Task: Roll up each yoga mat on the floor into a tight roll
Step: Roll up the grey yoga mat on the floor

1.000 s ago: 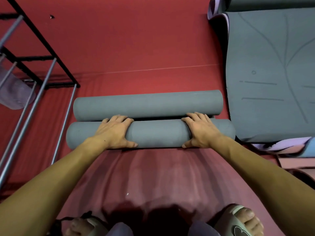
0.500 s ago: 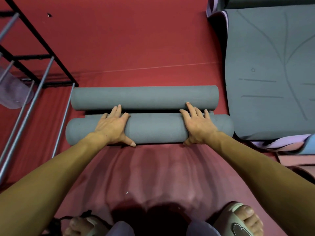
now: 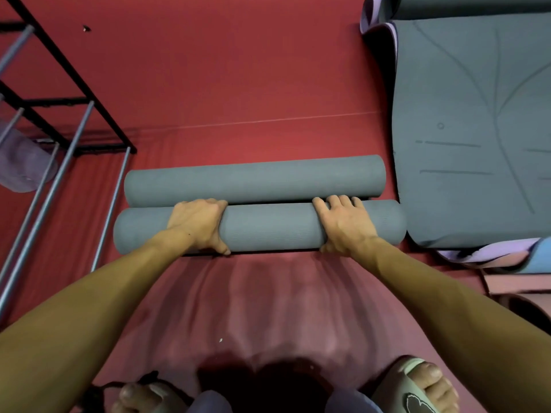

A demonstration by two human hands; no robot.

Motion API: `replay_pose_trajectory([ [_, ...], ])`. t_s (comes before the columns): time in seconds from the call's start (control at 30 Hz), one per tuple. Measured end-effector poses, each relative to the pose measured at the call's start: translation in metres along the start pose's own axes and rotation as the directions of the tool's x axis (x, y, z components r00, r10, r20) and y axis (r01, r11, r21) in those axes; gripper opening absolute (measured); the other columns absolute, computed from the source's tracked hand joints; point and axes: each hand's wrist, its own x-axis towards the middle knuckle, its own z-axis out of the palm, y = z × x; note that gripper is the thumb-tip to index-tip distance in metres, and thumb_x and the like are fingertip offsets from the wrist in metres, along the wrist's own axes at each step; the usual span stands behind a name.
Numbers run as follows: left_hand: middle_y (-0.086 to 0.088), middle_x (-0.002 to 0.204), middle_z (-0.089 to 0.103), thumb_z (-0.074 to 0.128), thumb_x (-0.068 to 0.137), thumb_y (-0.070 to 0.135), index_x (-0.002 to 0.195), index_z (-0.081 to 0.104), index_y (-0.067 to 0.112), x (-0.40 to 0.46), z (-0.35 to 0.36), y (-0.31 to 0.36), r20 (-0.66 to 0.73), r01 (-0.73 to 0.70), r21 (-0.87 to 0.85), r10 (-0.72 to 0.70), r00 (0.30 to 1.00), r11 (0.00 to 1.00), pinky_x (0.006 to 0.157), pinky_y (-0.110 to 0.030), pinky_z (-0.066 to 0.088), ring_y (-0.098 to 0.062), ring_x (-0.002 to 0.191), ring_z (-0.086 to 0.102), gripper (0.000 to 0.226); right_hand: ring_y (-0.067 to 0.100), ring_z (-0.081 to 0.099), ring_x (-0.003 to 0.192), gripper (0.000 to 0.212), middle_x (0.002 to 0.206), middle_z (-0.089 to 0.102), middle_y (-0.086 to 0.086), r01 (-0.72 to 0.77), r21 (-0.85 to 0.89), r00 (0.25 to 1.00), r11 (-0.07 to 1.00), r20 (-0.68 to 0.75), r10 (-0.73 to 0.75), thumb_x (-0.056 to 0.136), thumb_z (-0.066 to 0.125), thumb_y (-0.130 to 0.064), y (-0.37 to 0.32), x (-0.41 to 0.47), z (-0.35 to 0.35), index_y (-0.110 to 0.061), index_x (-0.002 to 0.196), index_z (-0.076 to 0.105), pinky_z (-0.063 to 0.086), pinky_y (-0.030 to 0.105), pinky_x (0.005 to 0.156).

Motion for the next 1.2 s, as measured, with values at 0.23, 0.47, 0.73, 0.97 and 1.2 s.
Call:
replay_pose_trajectory([
  [0.23,0.015,0.103,0.073,0.075,0.031,0.090,0.125,0.062,0.043,-0.025,-0.006,0.003,0.257,-0.087,-0.019,0.088,0.962,0.996,0.072,-0.034,0.047,-0.018,0.102,0.069,0.106,0.029,0.060,0.116,0.104,0.124,0.060,0.003,0.125,0.098,0.968,0.987,0.207,-0.143,0.049,0.081,-0.077,0.005,-0.027,-0.004,-0.026,0.132,0.044,0.052,0.044,0.092],
  [0.47,-0.001,0.171,0.019,0.088,0.048,0.076,0.162,0.021,0.040,-0.042,0.013,0.013,0.199,-0.038,-0.077,0.053,0.979,0.996,0.115,-0.044,0.041,-0.022,0.154,0.029,0.136,0.042,-0.004,0.158,0.138,0.170,-0.015,0.019,0.107,0.193,0.960,0.975,0.236,-0.152,0.052,0.087,-0.074,0.004,-0.034,-0.002,-0.026,0.162,0.017,0.015,0.062,0.125],
  [0.73,-0.020,0.171,0.003,0.063,0.048,0.102,0.163,0.025,0.034,-0.027,0.008,0.003,0.224,-0.068,-0.140,0.099,0.969,0.988,0.126,-0.049,0.021,-0.031,0.160,0.002,0.139,0.036,-0.007,0.159,0.164,0.170,-0.023,0.011,0.027,0.317,0.926,0.948,0.350,-0.144,0.043,0.093,-0.072,0.009,-0.013,-0.016,-0.028,0.163,-0.009,0.015,0.060,0.126],
  [0.97,0.005,0.143,0.046,0.061,0.038,0.106,0.137,0.044,0.041,-0.026,0.012,-0.001,0.037,-0.056,-0.205,0.065,0.997,0.977,0.109,-0.044,0.040,-0.023,0.135,0.044,0.119,0.027,0.038,0.117,0.121,0.132,0.033,0.003,0.124,0.305,0.968,0.944,0.172,-0.182,0.050,0.083,-0.073,0.017,-0.019,-0.010,-0.029,0.152,0.036,0.045,0.044,0.105],
  [1.2,-0.023,0.170,0.006,0.067,0.050,0.098,0.140,0.053,0.034,-0.016,-0.002,-0.001,0.095,-0.016,-0.184,0.034,0.995,0.983,0.128,-0.051,0.014,-0.033,0.160,-0.003,0.111,0.029,0.048,0.128,0.140,0.134,0.045,0.002,0.129,0.221,0.973,0.967,0.162,-0.167,0.036,0.068,-0.092,0.009,-0.012,-0.004,-0.021,0.149,0.028,0.033,0.054,0.117],
])
